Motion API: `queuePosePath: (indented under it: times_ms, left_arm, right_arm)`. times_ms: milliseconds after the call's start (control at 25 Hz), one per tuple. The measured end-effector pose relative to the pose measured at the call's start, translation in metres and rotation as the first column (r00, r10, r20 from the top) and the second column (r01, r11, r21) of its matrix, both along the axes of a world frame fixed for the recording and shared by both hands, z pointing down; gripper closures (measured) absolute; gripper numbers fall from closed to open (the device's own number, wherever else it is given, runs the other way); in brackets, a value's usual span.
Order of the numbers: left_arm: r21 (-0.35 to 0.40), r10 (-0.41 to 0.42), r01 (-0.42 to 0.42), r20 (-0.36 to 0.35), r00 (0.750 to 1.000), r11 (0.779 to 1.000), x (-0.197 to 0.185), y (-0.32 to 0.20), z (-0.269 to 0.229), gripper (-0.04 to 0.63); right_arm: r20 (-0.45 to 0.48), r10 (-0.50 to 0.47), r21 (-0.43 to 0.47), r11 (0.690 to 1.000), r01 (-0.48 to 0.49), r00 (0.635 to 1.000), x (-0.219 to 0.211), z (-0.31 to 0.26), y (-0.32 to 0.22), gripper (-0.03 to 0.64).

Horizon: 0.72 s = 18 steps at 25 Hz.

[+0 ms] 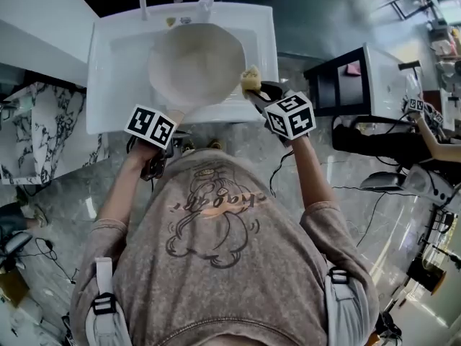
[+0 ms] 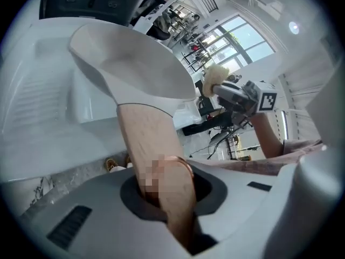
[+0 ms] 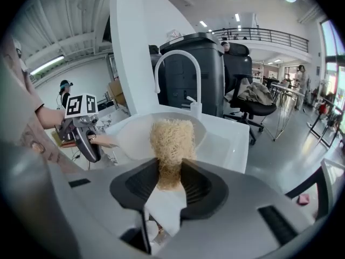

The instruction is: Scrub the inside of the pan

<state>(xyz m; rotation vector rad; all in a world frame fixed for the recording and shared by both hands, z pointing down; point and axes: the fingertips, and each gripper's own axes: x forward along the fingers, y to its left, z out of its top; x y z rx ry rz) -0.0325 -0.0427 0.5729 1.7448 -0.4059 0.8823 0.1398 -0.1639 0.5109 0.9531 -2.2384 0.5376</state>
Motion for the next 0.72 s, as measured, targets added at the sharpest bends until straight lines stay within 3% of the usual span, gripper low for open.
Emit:
queuePosePath:
  times_ms: [240,720]
  left_arm:
    - [0.046,-0.089,0.087,0.034,0.995,0.995,-0.016,-0.021,-0.002,0.531]
    - [0.102,-0.263,0.258,0.036,0.964,0.961,-0.03,-0.046,-0.007,0.532]
  right_arm:
    - [0.093,0.131,-0.009,0.991,-0.131,0.987,0.009,0.009,0.016,0.474]
    - [0.149,0.231,-0.016,0.973,-0.231,0.962,-0.015,0.037,0.023,0.474]
